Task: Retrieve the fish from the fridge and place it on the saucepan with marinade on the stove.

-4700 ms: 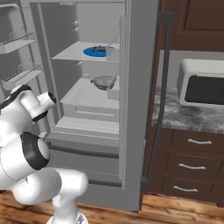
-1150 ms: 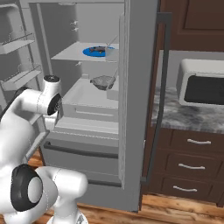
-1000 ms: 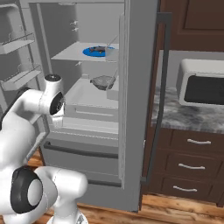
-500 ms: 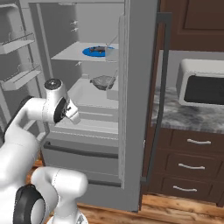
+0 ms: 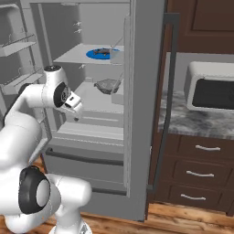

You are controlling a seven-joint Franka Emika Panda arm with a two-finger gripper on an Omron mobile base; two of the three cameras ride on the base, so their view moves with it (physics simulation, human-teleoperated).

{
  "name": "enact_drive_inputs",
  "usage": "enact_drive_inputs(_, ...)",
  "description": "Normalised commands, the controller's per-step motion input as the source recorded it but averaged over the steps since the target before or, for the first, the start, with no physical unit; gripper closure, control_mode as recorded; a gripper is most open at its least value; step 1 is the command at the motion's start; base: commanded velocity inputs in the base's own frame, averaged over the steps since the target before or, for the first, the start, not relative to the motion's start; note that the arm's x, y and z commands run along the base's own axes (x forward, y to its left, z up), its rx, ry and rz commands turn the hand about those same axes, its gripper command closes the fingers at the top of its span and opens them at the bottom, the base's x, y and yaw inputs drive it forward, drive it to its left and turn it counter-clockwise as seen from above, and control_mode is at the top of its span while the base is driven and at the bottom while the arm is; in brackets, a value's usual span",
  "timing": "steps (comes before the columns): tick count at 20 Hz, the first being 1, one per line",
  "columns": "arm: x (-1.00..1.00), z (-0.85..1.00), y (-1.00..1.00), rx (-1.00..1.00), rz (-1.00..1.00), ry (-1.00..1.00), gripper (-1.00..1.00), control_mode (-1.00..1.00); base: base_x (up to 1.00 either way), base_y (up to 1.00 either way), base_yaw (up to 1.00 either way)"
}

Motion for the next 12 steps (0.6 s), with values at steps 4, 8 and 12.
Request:
enact_drive_inputs(4, -0.04, 0.12, 0.0, 0.0, 0.0, 0.29, -1.0, -1.0, 0.0, 0.0, 0.0)
enact_drive_inputs(8, -0.55, 0.39, -0.16, 0.01, 0.0, 0.09, -1.0, -1.0, 0.0, 0.0, 0.0)
enact_drive_inputs(12, -0.25, 0.07, -0.14, 0.0, 0.0, 0.0, -1.0, -1.0, 0.0, 0.0, 0.0)
